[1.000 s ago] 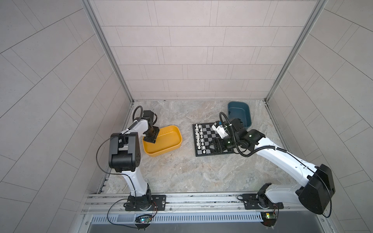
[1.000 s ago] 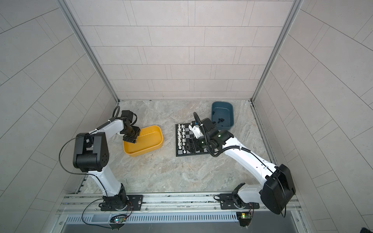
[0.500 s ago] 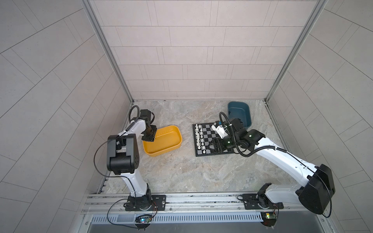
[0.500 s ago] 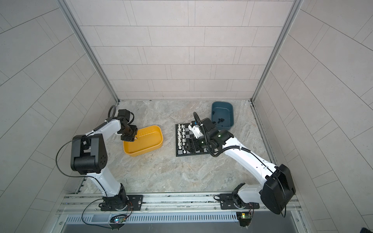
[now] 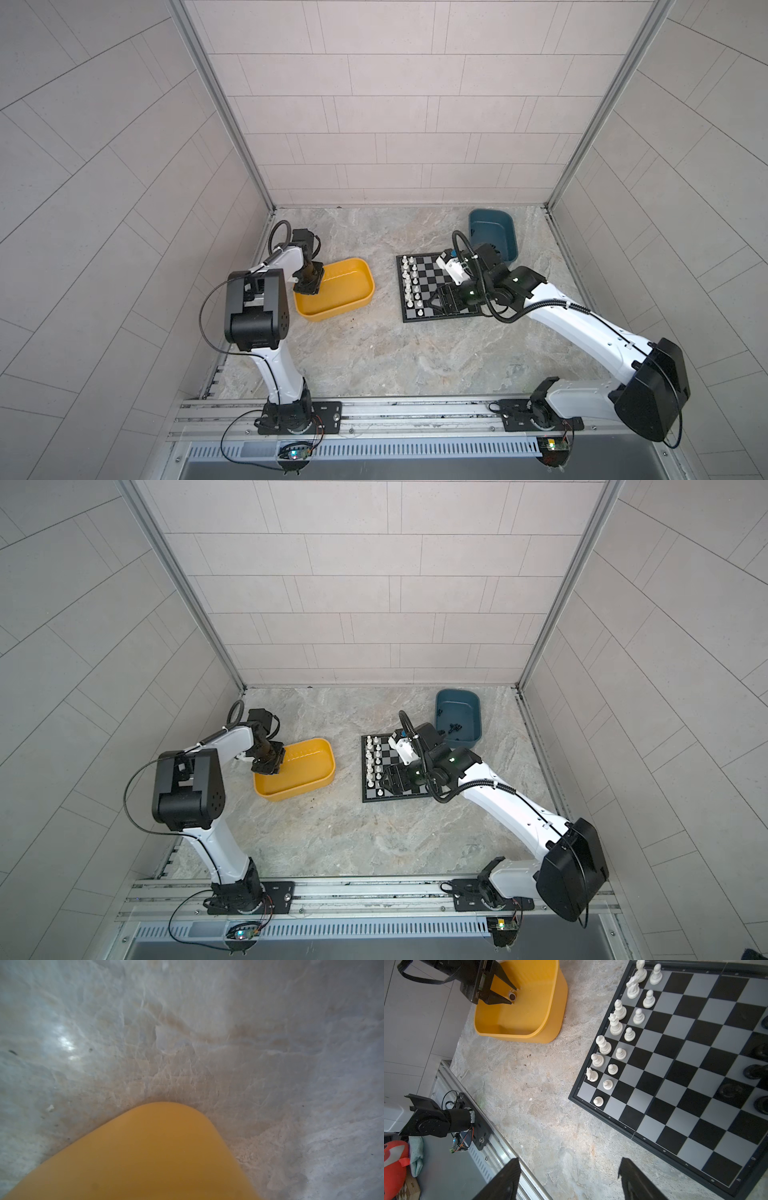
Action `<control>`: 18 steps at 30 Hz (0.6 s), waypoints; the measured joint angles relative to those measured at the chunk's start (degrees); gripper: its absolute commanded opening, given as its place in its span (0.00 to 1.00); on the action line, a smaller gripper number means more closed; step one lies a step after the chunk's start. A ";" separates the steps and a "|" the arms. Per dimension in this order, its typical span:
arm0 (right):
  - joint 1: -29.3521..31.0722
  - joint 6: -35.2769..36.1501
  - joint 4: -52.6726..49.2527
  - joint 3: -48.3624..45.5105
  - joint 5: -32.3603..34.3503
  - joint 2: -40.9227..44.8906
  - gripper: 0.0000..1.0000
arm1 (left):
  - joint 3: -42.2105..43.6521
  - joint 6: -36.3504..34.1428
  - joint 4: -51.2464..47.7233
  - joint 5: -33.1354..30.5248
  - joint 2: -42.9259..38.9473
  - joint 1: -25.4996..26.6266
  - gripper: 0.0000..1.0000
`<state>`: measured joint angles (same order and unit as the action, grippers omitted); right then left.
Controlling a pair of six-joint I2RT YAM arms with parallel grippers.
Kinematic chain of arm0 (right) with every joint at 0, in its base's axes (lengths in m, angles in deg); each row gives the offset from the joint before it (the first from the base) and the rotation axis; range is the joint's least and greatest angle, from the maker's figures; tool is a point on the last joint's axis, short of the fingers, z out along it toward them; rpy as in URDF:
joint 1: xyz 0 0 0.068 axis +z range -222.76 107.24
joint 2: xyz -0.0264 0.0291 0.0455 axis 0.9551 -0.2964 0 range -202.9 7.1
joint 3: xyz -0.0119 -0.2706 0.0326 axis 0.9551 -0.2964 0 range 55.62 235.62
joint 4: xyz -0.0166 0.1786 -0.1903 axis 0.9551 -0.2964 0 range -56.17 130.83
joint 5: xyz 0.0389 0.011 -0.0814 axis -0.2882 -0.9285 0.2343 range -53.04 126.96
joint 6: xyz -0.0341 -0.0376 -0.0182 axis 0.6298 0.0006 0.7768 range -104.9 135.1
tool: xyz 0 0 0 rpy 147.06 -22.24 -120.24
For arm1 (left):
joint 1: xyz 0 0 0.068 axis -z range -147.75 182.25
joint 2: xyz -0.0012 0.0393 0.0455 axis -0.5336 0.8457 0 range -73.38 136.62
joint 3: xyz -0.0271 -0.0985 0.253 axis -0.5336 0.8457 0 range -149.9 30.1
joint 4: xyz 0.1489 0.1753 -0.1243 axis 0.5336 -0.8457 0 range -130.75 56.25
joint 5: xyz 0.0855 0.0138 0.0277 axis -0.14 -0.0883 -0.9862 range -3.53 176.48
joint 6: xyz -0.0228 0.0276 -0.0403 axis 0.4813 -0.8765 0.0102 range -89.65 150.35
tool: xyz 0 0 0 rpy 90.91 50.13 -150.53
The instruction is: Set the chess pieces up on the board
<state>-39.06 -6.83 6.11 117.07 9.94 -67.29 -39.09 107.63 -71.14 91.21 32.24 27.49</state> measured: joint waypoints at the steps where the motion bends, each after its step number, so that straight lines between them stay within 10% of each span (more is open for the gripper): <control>1: -0.04 0.00 0.00 0.00 -0.02 0.00 0.76 | 0.00 -0.33 0.02 -0.15 0.00 -0.07 0.38; 18: -0.39 -0.76 0.20 -0.72 -1.03 0.00 0.75 | 0.00 -6.75 0.87 2.43 1.60 -1.62 0.37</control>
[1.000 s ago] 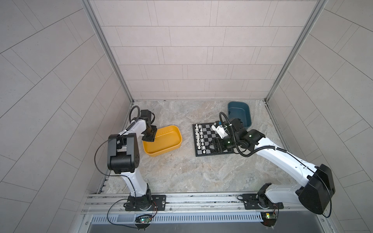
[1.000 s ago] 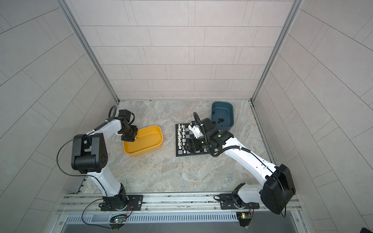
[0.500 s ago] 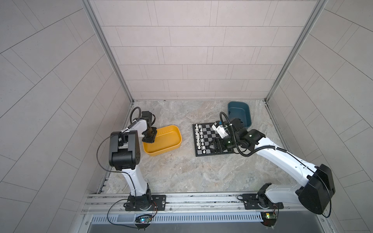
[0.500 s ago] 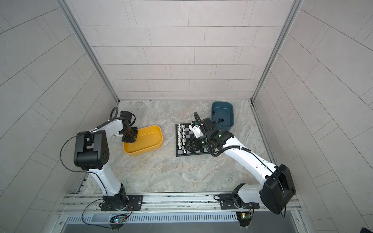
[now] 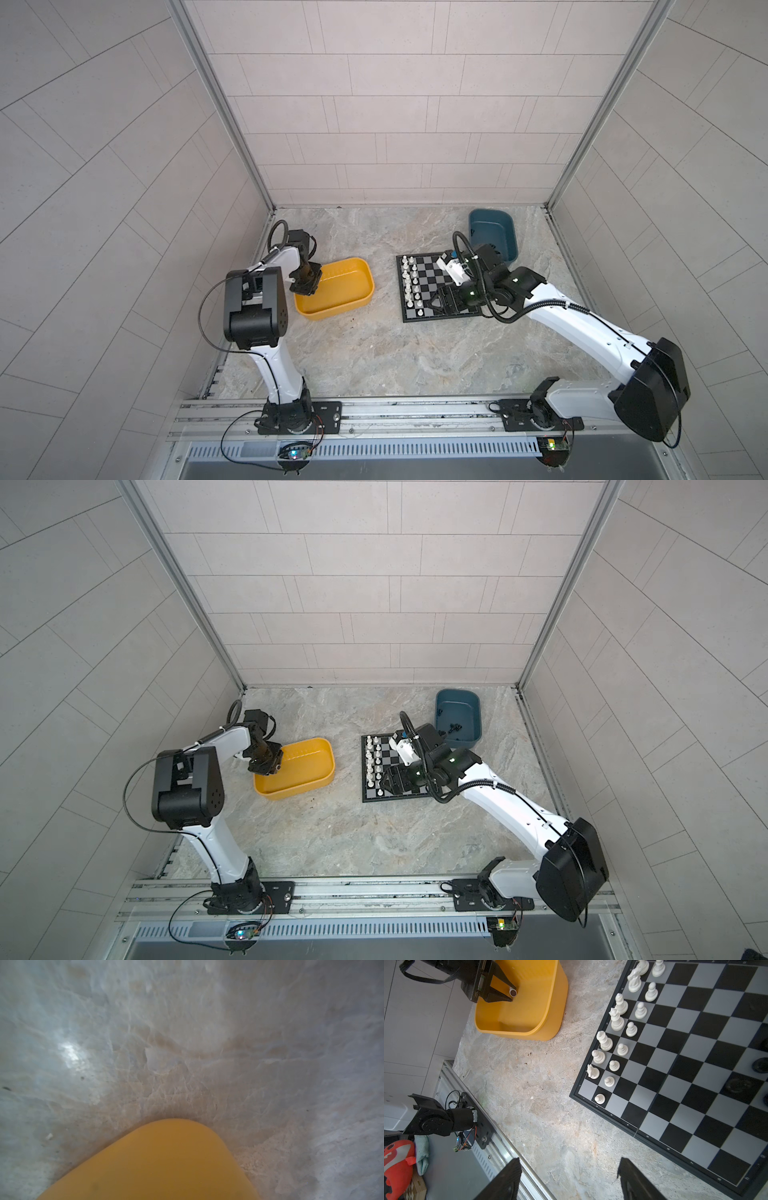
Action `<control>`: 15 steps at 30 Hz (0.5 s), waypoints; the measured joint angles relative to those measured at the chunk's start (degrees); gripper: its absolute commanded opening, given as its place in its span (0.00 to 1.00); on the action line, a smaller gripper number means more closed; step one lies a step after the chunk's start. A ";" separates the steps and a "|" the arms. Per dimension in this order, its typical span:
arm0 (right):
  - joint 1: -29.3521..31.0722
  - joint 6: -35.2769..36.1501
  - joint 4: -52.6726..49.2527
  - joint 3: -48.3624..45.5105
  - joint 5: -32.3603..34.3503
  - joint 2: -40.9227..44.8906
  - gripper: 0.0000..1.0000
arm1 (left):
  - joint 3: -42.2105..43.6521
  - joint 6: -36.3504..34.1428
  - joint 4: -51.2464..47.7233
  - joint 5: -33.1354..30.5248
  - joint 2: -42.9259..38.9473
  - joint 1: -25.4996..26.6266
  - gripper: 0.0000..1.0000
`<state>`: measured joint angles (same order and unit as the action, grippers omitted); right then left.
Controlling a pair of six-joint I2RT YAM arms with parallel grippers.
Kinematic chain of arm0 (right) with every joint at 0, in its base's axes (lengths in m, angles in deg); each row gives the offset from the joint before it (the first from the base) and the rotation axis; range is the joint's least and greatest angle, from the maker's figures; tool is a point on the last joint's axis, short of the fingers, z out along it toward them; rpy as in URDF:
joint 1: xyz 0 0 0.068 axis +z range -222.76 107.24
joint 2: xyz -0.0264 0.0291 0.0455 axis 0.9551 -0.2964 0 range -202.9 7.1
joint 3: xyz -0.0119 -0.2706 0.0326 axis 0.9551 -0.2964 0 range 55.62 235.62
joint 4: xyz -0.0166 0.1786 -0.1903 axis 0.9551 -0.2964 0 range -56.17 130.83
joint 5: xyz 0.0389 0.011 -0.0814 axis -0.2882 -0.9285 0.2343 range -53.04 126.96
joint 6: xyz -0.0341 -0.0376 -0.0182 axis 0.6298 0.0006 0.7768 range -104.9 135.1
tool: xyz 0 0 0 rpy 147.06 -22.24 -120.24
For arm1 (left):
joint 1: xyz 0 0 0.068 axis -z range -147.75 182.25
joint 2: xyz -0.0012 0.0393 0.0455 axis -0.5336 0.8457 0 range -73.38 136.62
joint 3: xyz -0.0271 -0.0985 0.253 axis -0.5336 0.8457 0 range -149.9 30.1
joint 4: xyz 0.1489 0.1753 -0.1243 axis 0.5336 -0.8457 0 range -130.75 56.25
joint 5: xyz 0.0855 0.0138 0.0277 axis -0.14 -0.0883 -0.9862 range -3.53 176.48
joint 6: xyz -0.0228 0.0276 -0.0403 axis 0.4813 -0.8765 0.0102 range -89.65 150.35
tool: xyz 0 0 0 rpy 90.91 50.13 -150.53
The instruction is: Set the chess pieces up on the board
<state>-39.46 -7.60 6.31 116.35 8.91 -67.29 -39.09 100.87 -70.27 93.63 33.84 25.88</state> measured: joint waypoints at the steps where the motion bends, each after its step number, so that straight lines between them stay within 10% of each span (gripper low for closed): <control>1: 0.00 -0.04 0.00 0.00 0.00 0.00 0.75 | -0.07 -0.33 -0.07 0.55 0.04 0.00 0.37; 15: -0.15 -0.09 0.02 0.00 -0.02 0.00 0.76 | -0.15 -2.78 -0.15 1.97 0.15 -0.37 0.21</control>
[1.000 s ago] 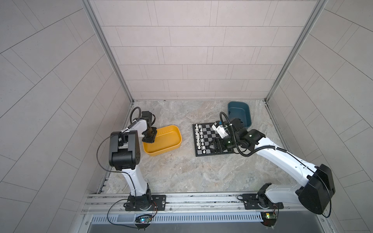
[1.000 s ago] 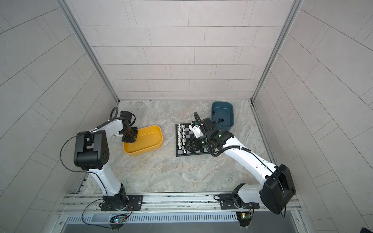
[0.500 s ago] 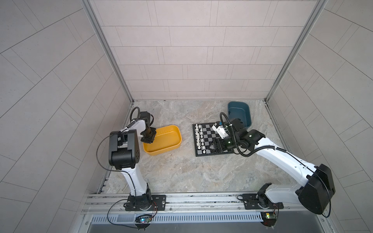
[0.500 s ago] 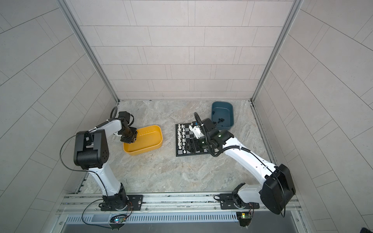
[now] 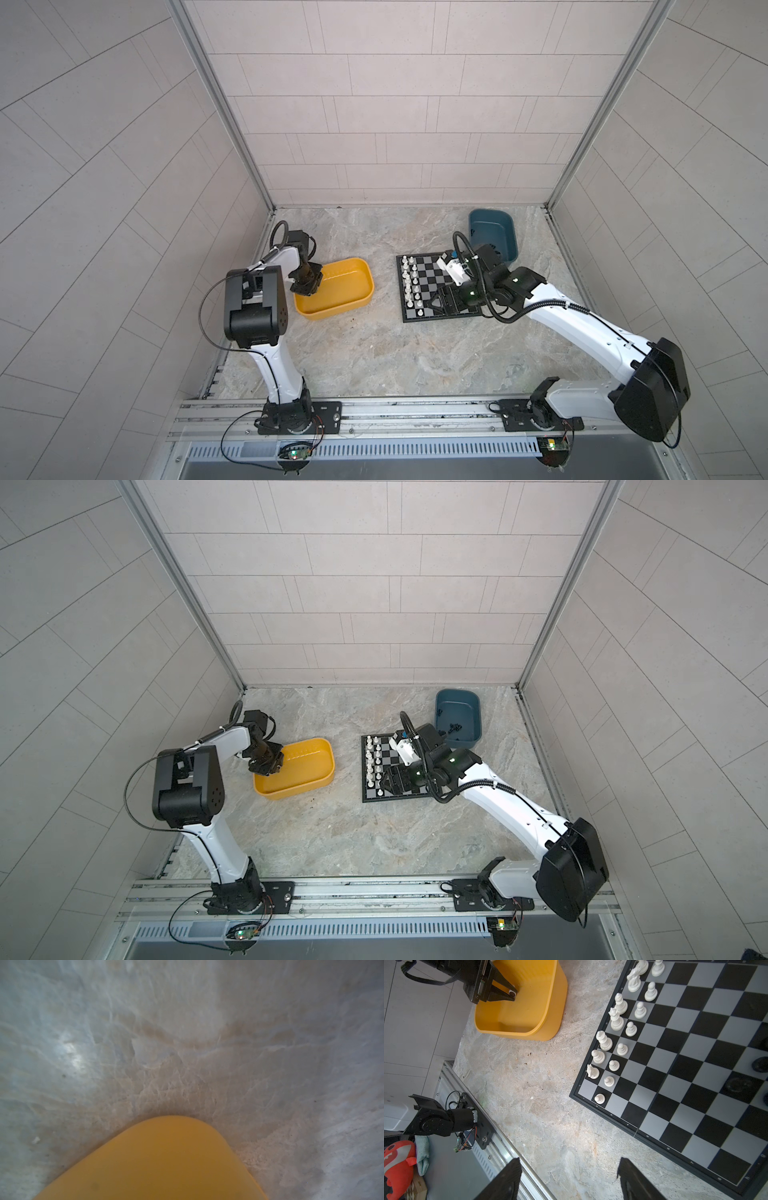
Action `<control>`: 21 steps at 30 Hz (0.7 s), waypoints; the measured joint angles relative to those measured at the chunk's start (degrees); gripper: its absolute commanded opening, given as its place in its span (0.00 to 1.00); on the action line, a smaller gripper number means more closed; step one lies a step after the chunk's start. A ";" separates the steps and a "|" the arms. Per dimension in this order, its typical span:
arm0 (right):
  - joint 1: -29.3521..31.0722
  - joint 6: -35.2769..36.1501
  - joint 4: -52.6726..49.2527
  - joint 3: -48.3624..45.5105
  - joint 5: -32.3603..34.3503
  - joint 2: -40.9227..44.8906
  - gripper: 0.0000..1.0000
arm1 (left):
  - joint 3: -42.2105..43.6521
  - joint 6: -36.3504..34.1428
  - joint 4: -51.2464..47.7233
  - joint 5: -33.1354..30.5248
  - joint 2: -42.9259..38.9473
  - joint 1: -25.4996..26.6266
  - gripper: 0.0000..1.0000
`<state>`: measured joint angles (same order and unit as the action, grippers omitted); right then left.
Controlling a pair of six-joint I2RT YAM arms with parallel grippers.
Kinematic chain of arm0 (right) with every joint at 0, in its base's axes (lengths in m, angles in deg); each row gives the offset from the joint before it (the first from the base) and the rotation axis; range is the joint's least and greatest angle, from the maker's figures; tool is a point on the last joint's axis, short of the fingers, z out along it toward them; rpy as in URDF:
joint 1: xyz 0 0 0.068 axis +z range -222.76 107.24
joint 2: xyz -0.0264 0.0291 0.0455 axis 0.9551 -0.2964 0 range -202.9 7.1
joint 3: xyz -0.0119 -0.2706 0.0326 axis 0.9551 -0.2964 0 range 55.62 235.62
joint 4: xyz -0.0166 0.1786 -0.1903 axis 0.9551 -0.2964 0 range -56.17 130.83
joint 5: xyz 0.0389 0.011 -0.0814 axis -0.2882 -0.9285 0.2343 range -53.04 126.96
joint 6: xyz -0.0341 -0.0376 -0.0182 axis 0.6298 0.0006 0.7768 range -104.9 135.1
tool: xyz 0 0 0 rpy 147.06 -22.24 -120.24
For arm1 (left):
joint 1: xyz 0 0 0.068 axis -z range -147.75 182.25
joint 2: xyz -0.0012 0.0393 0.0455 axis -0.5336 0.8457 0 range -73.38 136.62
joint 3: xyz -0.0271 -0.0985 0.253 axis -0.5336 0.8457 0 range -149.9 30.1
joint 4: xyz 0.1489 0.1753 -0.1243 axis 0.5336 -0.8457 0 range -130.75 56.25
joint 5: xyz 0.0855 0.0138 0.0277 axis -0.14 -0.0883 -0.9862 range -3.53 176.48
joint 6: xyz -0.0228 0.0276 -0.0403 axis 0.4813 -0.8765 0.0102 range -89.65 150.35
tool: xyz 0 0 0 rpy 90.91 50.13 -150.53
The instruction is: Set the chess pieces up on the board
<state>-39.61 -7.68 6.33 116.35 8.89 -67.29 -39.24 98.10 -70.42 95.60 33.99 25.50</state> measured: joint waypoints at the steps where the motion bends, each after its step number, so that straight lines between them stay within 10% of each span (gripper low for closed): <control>1: -0.09 -0.02 0.00 0.00 0.00 0.00 0.76 | -0.04 -0.63 -0.02 -0.09 0.00 0.00 0.19; 14: -5.46 -4.33 1.68 0.00 -0.04 3.78 0.80 | -1.51 -24.74 -2.56 7.56 -10.58 1.64 0.14; 21: -14.16 -11.63 6.95 0.00 0.24 6.38 0.84 | -4.85 -39.69 2.75 15.32 -17.59 13.70 0.15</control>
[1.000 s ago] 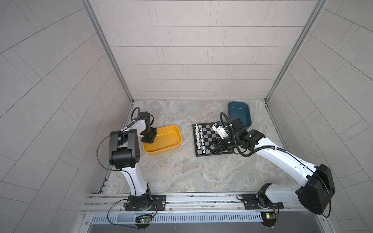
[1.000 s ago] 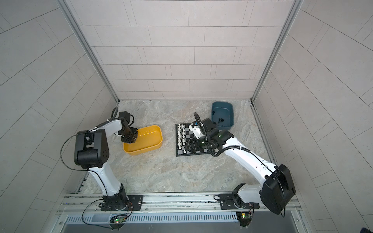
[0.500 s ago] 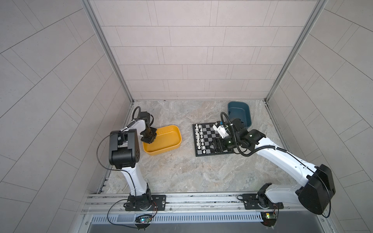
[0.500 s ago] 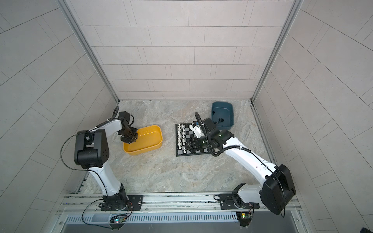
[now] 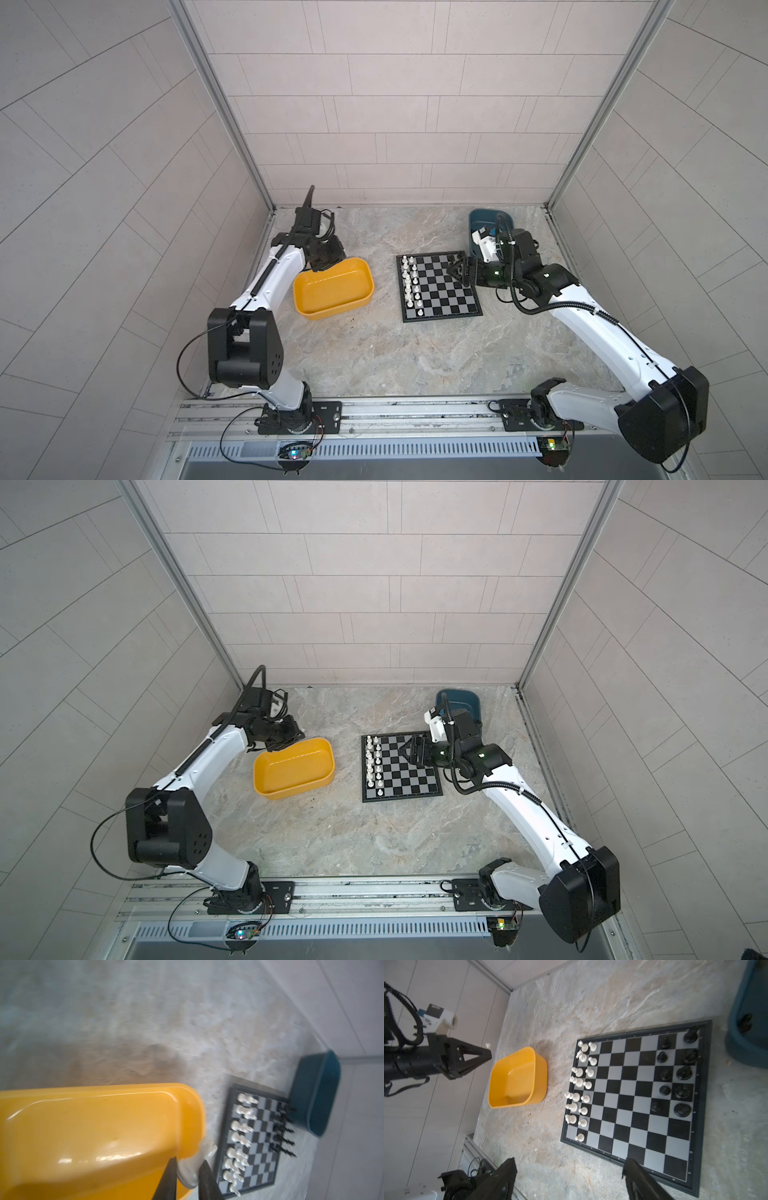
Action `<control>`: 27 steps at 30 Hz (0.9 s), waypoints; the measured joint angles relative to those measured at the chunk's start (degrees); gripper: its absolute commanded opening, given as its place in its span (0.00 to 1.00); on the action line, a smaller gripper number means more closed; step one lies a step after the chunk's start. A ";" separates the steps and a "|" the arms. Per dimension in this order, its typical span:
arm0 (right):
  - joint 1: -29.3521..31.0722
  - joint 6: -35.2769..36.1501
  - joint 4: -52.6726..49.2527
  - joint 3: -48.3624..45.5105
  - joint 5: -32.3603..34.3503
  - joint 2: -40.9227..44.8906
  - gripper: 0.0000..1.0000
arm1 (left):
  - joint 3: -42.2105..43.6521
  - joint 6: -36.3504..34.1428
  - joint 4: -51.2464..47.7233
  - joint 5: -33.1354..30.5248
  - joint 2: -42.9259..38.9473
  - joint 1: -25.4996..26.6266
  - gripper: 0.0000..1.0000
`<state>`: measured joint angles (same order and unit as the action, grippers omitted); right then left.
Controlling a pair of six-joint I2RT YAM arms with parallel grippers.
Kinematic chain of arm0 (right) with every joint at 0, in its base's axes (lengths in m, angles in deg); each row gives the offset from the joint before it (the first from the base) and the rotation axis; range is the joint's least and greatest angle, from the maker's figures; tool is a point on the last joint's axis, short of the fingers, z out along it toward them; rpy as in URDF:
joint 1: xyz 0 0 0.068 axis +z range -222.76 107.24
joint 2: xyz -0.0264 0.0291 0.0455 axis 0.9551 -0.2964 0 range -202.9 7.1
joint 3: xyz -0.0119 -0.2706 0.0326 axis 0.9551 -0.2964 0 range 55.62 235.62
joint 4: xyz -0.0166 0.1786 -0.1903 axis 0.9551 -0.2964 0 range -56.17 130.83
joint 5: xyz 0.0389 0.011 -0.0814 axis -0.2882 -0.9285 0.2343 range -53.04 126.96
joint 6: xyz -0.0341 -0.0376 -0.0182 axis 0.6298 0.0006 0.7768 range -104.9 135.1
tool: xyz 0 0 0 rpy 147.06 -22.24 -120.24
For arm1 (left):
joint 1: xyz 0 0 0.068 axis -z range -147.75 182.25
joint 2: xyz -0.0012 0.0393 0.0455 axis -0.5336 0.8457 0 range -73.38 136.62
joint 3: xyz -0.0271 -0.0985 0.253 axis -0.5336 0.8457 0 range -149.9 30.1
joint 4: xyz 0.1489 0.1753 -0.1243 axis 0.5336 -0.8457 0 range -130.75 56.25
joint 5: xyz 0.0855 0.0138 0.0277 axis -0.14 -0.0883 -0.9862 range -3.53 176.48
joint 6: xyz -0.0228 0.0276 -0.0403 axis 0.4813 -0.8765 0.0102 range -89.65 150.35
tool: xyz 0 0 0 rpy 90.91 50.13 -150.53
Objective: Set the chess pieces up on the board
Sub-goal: 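Lift the piece with the left gripper toward the board while the right gripper approaches, then grasp the white piece with the right gripper while the left gripper holds it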
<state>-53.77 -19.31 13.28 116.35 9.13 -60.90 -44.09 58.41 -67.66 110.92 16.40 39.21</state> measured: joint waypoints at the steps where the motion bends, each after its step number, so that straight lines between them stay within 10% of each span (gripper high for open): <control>1: -0.83 -0.87 0.52 0.13 0.13 0.15 0.84 | -0.02 -1.44 2.60 0.94 -0.04 2.45 0.15; 7: -1.75 -3.26 1.03 3.89 0.11 -0.52 0.83 | 5.49 -7.26 23.28 7.30 -0.11 13.16 0.13; 16: 4.24 0.76 -3.69 16.61 -2.75 -11.02 0.75 | 23.12 -8.59 54.64 19.12 -2.82 15.72 0.11; 27: 11.87 5.66 -10.49 27.93 -1.64 -22.21 0.59 | 24.11 -12.17 62.07 23.47 -5.62 19.08 0.11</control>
<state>-41.91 -13.65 2.79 144.28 7.49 -83.11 -19.98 46.23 -5.59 134.40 10.78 58.29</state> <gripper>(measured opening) 0.632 0.190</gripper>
